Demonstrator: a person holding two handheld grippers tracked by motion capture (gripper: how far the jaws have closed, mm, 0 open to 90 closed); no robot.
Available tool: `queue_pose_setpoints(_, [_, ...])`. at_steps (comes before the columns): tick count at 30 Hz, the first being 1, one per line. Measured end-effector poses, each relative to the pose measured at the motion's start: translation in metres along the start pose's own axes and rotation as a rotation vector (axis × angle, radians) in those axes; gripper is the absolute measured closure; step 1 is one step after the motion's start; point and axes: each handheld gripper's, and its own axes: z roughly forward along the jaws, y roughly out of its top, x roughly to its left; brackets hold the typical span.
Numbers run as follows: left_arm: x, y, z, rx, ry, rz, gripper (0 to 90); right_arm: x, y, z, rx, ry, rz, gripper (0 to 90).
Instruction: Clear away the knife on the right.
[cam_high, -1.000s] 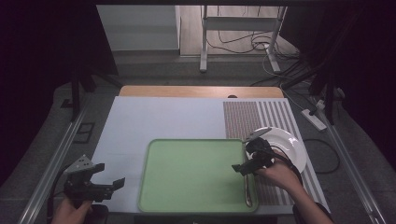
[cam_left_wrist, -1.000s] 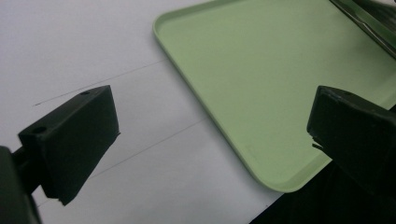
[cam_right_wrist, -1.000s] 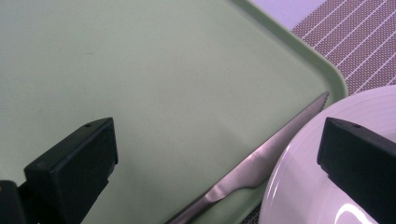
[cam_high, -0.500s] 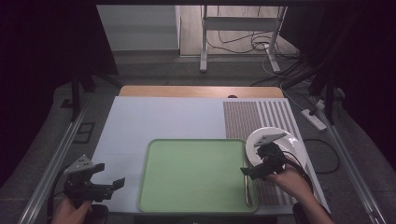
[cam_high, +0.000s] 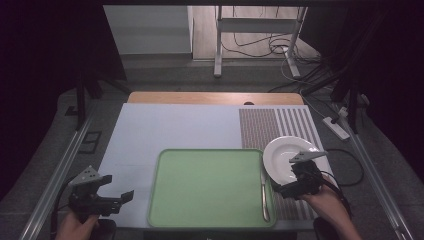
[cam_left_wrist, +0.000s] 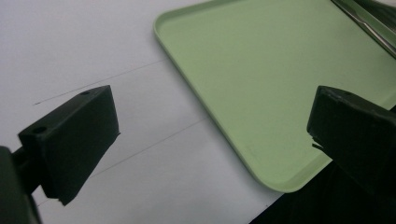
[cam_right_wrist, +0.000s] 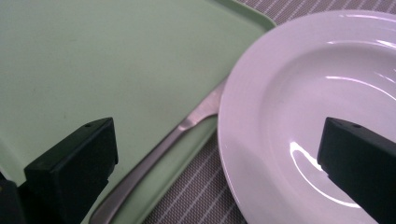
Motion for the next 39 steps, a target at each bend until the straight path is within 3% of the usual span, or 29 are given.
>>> queue_pose_setpoints(6, [0.000, 0.000, 0.000, -0.001, 0.001, 0.000, 2.0, -0.003, -0.010, -0.006, -0.008, -0.016, 0.028, 0.0])
queue_pose_setpoints(8, [0.000, 0.000, 0.000, 0.003, 0.001, 0.001, 2.0, -0.004, -0.010, -0.010, -0.033, -0.020, 0.039, 0.0])
queue_pose_setpoints(22, [0.000, 0.000, 0.000, 0.002, -0.001, -0.004, 2.0, -0.005, -0.013, -0.013, -0.039, -0.030, 0.037, 0.0])
queue_pose_setpoints(24, [0.000, 0.000, 0.001, 0.003, 0.000, -0.006, 2.0, -0.009, -0.023, -0.030, -0.072, -0.063, 0.072, 0.0])
queue_pose_setpoints(33, [0.001, 0.000, 0.000, 0.001, -0.004, -0.002, 2.0, -0.009, -0.023, -0.030, -0.072, -0.063, 0.072, 0.0])
queue_pose_setpoints(34, [0.001, 0.000, 0.000, 0.001, -0.004, -0.001, 2.0, -0.012, -0.037, -0.046, -0.080, -0.084, 0.113, 0.0])
queue_pose_setpoints(39, [0.000, 0.000, 0.000, -0.001, -0.003, 0.001, 2.0, -0.011, -0.041, -0.050, -0.076, -0.093, 0.117, 0.0])
